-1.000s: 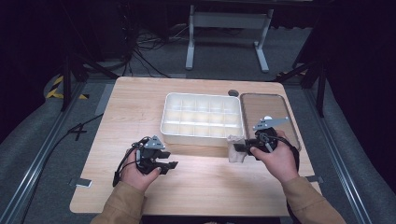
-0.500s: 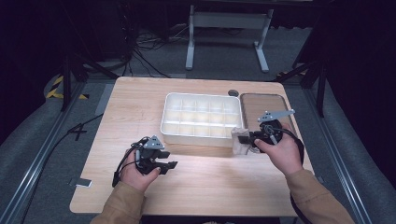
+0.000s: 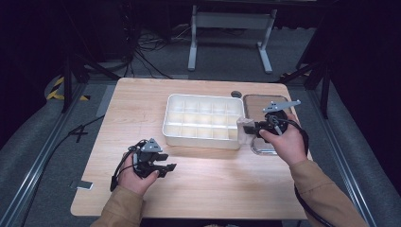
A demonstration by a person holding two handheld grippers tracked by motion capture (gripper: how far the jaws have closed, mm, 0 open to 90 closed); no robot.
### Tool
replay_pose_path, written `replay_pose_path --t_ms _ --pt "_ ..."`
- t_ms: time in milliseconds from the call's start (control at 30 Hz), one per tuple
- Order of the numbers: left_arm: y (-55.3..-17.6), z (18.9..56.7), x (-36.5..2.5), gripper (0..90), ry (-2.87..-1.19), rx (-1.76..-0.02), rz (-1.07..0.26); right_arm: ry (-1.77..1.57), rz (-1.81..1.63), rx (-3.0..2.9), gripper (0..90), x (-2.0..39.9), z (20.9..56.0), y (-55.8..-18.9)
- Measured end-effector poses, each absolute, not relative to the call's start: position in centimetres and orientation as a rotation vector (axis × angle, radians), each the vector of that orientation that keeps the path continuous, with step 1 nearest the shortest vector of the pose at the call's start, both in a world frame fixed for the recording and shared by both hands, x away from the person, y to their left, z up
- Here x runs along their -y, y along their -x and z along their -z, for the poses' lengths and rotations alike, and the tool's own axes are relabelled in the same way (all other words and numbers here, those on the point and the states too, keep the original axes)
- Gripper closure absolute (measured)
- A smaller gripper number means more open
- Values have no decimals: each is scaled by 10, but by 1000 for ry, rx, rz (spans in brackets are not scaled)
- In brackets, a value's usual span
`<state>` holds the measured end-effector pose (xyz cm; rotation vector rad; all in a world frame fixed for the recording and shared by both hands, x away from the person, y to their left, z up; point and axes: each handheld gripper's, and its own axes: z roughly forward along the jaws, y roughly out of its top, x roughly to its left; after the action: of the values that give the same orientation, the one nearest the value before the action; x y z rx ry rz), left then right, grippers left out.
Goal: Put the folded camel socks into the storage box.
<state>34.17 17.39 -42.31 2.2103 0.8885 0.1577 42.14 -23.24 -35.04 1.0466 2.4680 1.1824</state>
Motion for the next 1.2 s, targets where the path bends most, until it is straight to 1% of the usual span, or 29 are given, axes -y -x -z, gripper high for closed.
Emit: replay_pose_path --t_ms 233,433,833,1100,1200 --pt "-339 424 -179 497 -2196 -913 -151 -1016 -1162 -2472 727 234 351 -434" --pt "-334 424 -185 481 -2179 -928 -188 -969 -1118 -2494 726 232 352 -445" --pt "-322 427 -205 469 -2129 -992 -221 -911 -1086 -2518 722 216 360 -463" --pt "-320 427 -207 471 -2132 -1009 -230 -864 -1024 -2529 720 205 370 -468" --pt "-321 428 -207 473 -2118 -1016 -214 -847 -994 -2533 719 203 375 -469"
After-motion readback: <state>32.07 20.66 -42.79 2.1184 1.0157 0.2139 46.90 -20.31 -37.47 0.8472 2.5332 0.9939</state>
